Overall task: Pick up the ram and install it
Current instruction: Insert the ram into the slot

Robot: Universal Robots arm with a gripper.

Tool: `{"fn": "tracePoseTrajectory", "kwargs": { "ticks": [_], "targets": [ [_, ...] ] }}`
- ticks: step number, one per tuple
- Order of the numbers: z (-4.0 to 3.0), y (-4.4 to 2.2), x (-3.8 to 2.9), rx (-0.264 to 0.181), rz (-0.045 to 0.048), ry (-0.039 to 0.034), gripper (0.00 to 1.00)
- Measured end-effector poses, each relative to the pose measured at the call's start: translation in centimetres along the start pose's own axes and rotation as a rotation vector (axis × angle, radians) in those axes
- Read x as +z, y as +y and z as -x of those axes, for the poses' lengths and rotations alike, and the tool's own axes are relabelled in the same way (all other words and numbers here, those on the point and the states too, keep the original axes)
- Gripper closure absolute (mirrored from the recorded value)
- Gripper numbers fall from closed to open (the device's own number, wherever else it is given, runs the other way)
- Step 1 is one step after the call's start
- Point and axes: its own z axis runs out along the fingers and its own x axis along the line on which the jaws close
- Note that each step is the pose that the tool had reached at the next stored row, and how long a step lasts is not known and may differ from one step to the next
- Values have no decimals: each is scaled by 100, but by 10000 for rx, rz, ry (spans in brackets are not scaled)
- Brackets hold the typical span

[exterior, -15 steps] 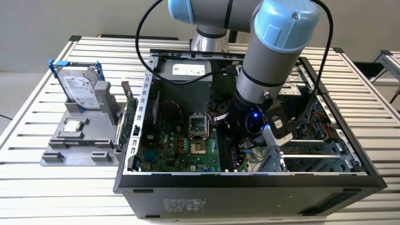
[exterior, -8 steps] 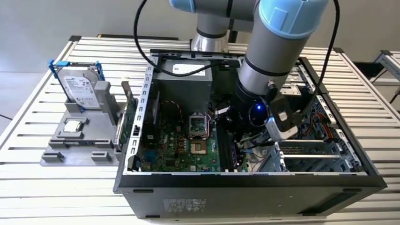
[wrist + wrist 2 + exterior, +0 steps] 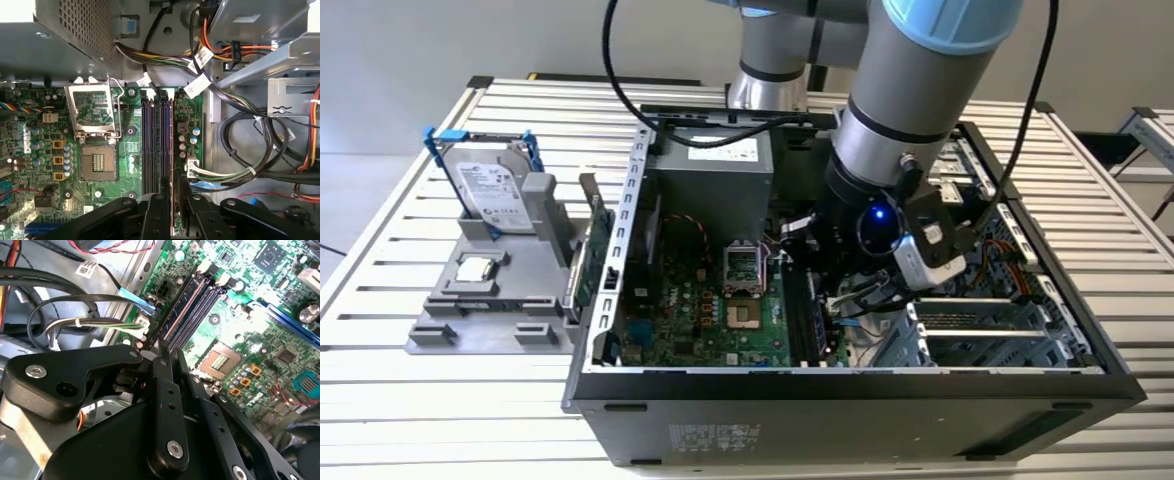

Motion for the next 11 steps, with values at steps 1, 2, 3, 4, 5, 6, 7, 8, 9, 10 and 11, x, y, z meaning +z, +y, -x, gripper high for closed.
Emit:
{"fn": "tracePoseTrajectory", "kwargs": {
  "ticks": [1, 2, 3, 4, 5, 6, 7, 8, 9, 10, 11],
  "targets": [
    [0, -1, -13, 0, 6, 0, 0],
    [-1, -2, -26, 1, 9, 1, 0],
    [-1, -2, -32, 0, 12, 1, 0],
    [-1, -3, -32, 0, 13, 1, 0],
    [-1, -3, -32, 0, 14, 1, 0],
    [-1, -3, -32, 0, 13, 0, 100],
    [-1, -3, -32, 0, 12, 1, 100],
    [-1, -3, -33, 0, 12, 1, 100],
    [-1, -3, -33, 0, 12, 1, 100],
    [-1, -3, -33, 0, 12, 1, 100],
    [-1, -3, -33, 0, 12, 1, 100]
  ]
}}
